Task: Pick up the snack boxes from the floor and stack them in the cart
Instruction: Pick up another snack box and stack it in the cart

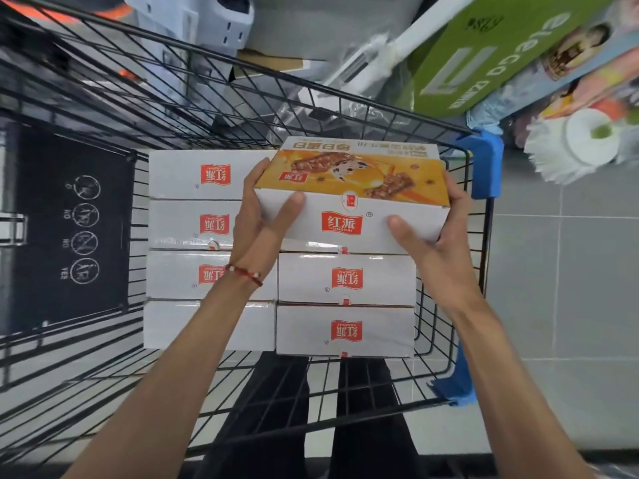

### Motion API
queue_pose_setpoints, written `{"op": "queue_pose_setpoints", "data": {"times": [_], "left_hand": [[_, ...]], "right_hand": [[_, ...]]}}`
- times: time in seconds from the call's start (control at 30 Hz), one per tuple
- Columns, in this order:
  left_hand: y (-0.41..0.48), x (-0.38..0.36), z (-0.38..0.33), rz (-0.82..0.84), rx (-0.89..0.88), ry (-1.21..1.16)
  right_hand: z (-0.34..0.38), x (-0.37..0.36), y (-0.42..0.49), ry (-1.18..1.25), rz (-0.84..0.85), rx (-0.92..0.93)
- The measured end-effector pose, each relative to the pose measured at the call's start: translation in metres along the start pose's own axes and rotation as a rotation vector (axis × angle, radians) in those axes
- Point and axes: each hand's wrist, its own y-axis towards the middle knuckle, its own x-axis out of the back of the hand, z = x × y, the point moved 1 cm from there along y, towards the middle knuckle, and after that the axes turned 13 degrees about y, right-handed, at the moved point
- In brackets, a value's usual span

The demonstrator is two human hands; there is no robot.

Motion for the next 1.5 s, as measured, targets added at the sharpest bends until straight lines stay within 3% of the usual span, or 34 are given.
{"op": "queue_pose_setpoints", "data": {"times": [0.4, 0.67, 0.83, 1.2, 1.5], "left_hand": [[0.047, -0.007, -0.015, -0.229, 0.174, 0.359], [0.071, -0.027, -0.007, -0.233, 0.122, 0.460], [0.070, -0.039, 0.010, -0.285, 0.051, 0.788], [0.076, -0.056, 0.051, -0.211, -0.031, 1.123], [0.076, -0.060, 0.060, -0.235, -0.046, 1.170]], "right_hand": [[0.027, -0.021, 0.041, -0.461, -0.236, -0.029], [0.006, -0.009, 0.081, -0.303, -0.227, -0.208], [-0.016, -0.003, 0.096, -0.246, -0.213, -0.276], [-0.042, -0.004, 0.109, -0.156, -0.183, -0.338], [-0.059, -0.007, 0.113, -0.115, -0.268, -0.260]]}}
